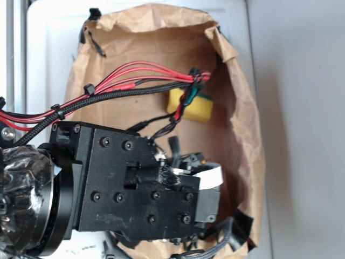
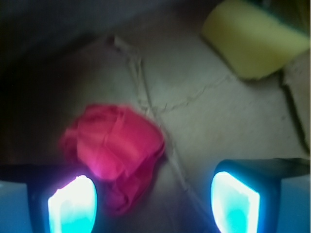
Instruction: Grab the red paper.
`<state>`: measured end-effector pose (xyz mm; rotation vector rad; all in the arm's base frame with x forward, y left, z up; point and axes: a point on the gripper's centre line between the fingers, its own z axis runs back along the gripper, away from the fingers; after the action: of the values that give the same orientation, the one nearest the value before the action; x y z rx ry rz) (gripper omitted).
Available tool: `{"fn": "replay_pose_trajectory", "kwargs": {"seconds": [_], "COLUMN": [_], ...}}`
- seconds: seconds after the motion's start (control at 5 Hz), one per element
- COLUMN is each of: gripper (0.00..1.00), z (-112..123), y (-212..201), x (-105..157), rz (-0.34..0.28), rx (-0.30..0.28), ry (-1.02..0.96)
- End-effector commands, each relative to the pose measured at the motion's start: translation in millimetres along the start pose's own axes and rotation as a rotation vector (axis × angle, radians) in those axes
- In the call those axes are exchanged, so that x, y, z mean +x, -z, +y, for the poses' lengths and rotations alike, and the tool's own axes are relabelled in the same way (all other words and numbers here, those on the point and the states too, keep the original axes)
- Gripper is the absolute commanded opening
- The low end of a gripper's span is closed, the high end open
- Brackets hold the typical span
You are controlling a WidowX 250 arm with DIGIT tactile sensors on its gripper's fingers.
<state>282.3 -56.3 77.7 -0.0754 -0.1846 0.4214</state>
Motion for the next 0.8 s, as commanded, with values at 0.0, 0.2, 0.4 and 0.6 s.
{"fn": "replay_pose_trajectory", "kwargs": {"seconds": [0.0,0.2,0.4,0.6], "gripper": [1.00,1.00,1.00,1.00], "z": [4,3,-5,-12], "y": [-5,0,2,14], "x": [8,12,16,23], "rz": [-0.038,-0.062,-0.090,-0.135], "rx": [-0.220,-0.230,-0.215,-0.178], "ry": [0.030,0.027,0.020,-0.008]}}
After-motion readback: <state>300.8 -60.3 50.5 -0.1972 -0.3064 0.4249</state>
